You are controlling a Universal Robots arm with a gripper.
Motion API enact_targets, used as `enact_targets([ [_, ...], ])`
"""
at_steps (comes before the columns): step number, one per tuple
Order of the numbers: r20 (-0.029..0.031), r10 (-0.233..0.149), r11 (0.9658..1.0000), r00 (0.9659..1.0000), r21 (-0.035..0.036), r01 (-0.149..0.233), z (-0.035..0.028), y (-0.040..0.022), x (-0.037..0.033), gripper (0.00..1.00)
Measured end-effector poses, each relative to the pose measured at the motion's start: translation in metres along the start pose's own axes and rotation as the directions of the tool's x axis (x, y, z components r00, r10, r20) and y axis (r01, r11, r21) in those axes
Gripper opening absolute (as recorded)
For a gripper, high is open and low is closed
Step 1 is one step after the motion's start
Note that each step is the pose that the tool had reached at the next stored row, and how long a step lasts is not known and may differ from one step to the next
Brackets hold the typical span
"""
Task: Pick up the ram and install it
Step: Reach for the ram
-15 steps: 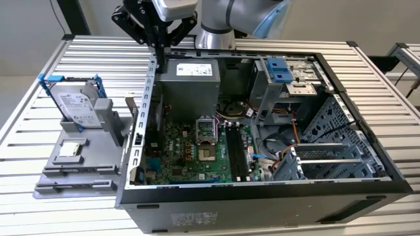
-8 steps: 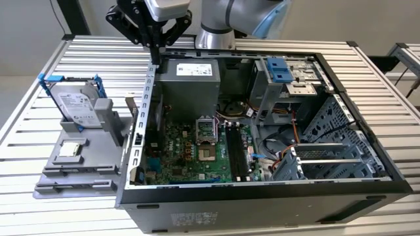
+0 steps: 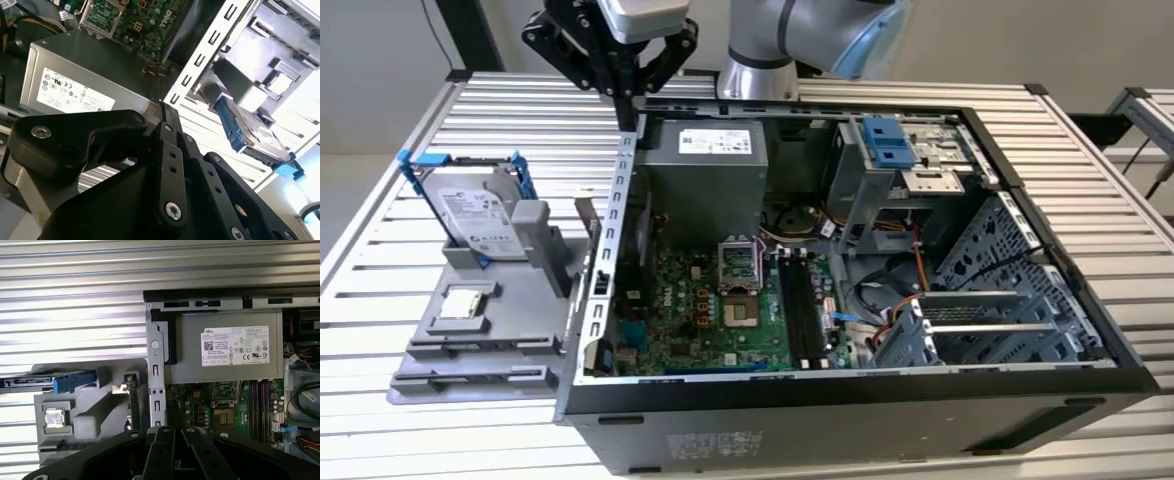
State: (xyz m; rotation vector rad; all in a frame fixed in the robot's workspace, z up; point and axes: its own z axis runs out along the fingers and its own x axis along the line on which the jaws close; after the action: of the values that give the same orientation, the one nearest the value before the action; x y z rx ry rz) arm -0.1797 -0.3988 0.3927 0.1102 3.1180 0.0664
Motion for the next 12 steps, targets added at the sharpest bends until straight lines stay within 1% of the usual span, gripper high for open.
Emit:
enact_targets([
  [12,-0.0001,0.0,1.0,1.0,0.0,0.0,-0.0004,-0.001,0.0146,0.0],
])
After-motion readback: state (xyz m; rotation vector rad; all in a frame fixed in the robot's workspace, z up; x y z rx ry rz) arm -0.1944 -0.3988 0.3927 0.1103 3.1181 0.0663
